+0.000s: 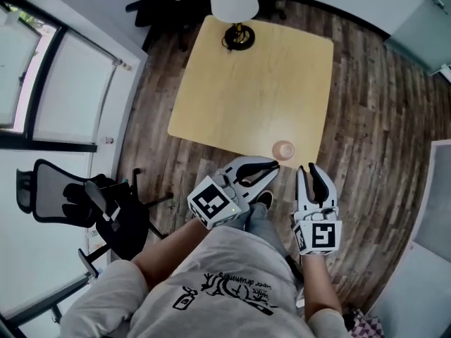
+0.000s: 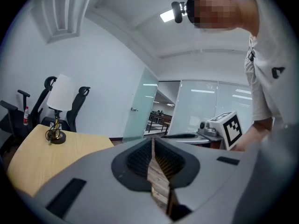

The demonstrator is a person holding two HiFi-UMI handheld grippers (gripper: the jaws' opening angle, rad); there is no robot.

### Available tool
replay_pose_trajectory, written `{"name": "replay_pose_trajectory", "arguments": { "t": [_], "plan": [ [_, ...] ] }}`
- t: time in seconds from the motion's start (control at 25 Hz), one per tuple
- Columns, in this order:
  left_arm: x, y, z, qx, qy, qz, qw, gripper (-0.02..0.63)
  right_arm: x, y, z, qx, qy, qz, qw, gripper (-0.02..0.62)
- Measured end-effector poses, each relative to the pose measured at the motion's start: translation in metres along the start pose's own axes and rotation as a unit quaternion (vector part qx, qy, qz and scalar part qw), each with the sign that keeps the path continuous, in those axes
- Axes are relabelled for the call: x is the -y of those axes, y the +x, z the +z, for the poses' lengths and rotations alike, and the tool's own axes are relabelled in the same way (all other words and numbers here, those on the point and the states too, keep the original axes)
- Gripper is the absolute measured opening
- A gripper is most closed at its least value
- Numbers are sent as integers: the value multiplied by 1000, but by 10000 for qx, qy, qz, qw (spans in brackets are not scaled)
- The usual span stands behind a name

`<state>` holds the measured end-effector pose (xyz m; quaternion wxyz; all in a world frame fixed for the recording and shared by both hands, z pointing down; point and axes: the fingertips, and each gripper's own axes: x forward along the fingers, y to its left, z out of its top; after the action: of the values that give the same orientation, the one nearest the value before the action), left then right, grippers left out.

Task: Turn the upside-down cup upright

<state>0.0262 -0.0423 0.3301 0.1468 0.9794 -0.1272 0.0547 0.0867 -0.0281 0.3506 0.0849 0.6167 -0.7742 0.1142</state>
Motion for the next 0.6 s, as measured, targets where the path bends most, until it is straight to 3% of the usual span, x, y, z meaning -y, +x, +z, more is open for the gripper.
{"name": "replay_pose_trajectory", "arguments": {
  "t": [0.32, 0.6],
  "plan": [
    [34, -14, 33, 181, -198, 164, 9995, 10, -21, -44, 47, 321, 335, 22, 9989, 41],
    [43, -17, 60, 306, 59, 271, 9991, 9, -35, -56, 82, 617, 378, 52, 9974, 34]
  ]
}}
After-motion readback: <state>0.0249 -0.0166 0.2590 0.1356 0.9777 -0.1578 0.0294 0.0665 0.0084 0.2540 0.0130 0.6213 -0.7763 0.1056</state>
